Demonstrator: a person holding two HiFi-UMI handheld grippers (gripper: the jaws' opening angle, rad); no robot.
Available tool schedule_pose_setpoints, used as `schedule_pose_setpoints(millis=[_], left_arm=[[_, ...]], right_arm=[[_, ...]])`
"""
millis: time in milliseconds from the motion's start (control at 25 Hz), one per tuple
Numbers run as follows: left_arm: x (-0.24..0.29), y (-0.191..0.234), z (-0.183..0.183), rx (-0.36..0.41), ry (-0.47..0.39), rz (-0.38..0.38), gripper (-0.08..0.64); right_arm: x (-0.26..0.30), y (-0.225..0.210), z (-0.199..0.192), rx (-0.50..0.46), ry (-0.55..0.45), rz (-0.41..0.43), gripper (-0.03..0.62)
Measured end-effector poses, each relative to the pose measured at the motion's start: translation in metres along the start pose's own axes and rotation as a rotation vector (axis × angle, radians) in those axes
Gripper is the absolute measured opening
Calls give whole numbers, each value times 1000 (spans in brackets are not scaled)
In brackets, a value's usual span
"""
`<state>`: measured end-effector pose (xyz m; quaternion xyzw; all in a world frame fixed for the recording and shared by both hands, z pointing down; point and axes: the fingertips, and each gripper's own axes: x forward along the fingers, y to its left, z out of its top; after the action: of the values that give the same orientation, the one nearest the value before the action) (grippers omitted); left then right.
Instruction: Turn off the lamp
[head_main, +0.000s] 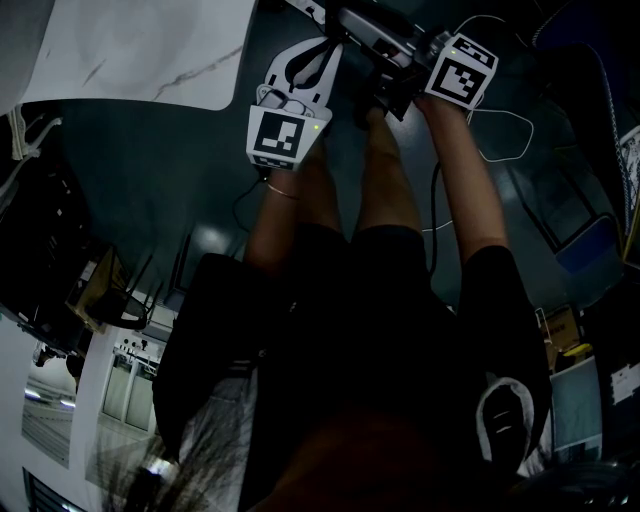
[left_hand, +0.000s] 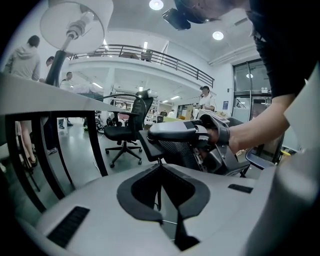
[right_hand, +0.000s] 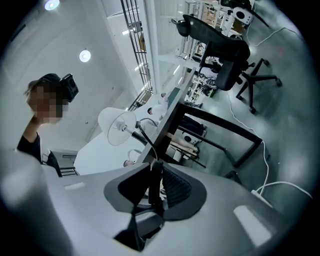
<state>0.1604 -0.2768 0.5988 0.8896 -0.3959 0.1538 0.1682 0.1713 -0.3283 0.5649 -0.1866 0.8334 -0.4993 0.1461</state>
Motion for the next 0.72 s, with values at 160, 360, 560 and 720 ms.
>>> schedule_pose_setpoints(millis=[160,360,560,720], left_arm=[[0,9,-3,-33,2,25,14],[-3,17,-6,-124,-24,58,14],[-1,18,-6,-227,-45,69,15],[1,16,-9,-210,-27,56,15]], right_arm=[[1,-3,0,-37,5,-26,74],[2,-4,-1,-75,-5,-57,72],[1,-6,1,-111,-26,-92,74],[-2,-13,1,-108,-51,-134,75]])
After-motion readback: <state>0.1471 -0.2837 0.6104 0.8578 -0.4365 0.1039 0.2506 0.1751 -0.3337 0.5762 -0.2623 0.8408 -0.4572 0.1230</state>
